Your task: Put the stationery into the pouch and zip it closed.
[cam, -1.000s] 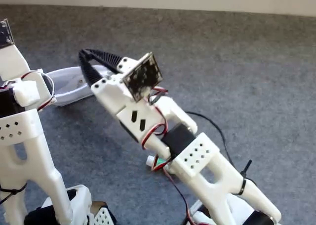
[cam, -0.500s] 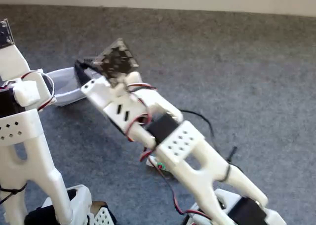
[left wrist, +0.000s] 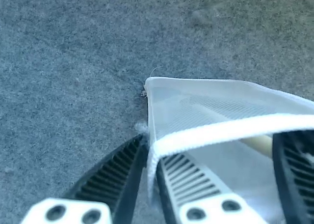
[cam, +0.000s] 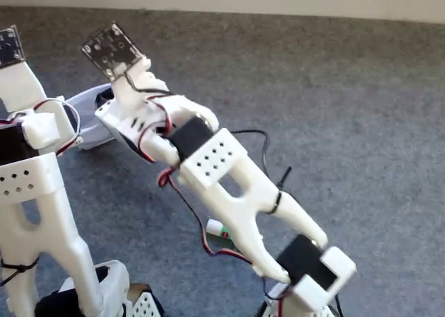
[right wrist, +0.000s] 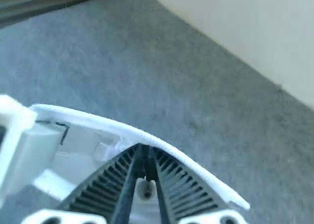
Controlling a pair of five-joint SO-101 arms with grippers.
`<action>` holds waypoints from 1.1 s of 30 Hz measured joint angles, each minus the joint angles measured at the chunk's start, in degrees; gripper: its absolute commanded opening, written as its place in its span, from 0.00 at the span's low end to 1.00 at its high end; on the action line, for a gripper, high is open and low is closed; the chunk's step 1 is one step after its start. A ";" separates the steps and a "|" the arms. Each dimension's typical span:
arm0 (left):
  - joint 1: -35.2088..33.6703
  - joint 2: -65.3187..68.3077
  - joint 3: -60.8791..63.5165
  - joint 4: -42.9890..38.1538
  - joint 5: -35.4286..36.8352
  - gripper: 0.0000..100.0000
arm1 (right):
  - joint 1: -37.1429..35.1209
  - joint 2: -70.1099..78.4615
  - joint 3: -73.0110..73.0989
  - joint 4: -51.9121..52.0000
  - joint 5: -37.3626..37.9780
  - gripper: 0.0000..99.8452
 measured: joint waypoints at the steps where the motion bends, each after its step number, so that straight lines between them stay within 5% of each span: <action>1: 0.00 0.00 0.00 -0.09 0.00 0.01 | 0.00 1.58 -2.99 3.25 0.00 0.01; 10: 0.00 0.00 0.00 -0.18 0.00 0.01 | 1.93 6.77 -31.82 31.74 0.26 0.01; 33: 0.00 0.00 0.00 -0.18 -0.09 0.01 | 6.51 6.68 -49.05 47.12 0.35 0.01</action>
